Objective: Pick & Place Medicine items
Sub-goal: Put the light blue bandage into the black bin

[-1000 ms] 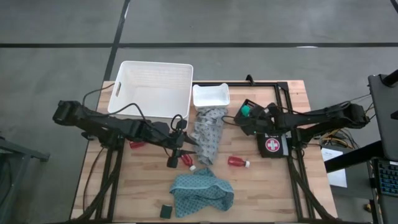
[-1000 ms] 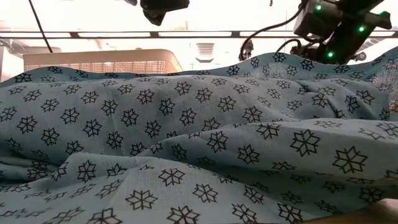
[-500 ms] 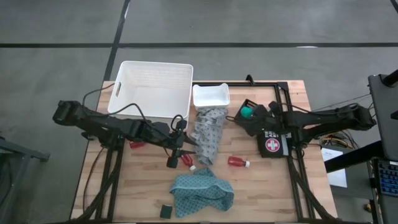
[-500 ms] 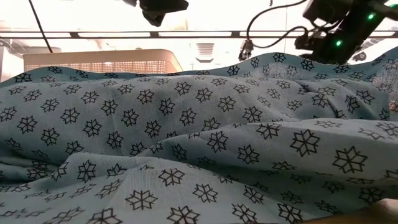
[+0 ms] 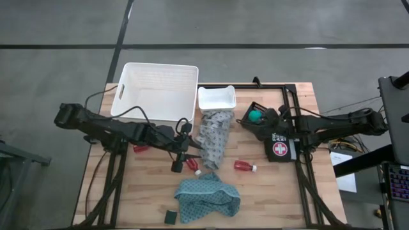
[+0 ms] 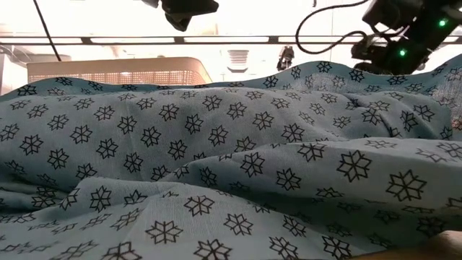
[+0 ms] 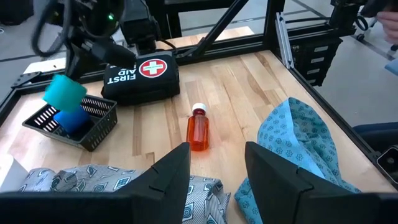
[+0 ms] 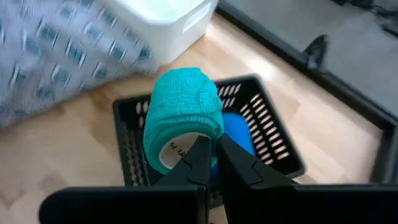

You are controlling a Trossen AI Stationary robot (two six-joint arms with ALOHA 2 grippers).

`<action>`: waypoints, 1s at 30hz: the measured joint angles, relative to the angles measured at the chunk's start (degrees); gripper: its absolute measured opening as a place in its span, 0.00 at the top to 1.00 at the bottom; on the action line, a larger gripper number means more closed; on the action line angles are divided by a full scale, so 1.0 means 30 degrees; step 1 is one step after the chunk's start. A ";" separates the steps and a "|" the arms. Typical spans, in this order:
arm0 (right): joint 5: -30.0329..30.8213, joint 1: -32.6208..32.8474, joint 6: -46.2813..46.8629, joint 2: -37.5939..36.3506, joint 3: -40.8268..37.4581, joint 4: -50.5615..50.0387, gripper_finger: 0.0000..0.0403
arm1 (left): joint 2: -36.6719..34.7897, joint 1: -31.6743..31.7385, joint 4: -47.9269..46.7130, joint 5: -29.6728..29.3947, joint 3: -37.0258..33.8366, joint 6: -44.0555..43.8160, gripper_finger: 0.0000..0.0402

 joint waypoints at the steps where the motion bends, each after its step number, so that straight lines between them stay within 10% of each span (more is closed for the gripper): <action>1: -0.0240 0.0000 -0.0421 -0.0075 -0.0219 0.0286 0.97 | 0.0000 0.0000 -0.0028 0.0000 0.0000 0.0000 0.61; 17: -0.0923 -0.0300 -0.0972 -0.5699 -0.4599 0.4484 0.97 | 0.0000 0.0000 -0.0144 0.0000 0.0000 0.0000 0.61; 30: -0.1020 -0.1341 0.1351 -0.5244 -0.6079 0.5533 0.97 | 0.0000 0.0000 -0.0134 0.0004 0.0000 0.0000 0.61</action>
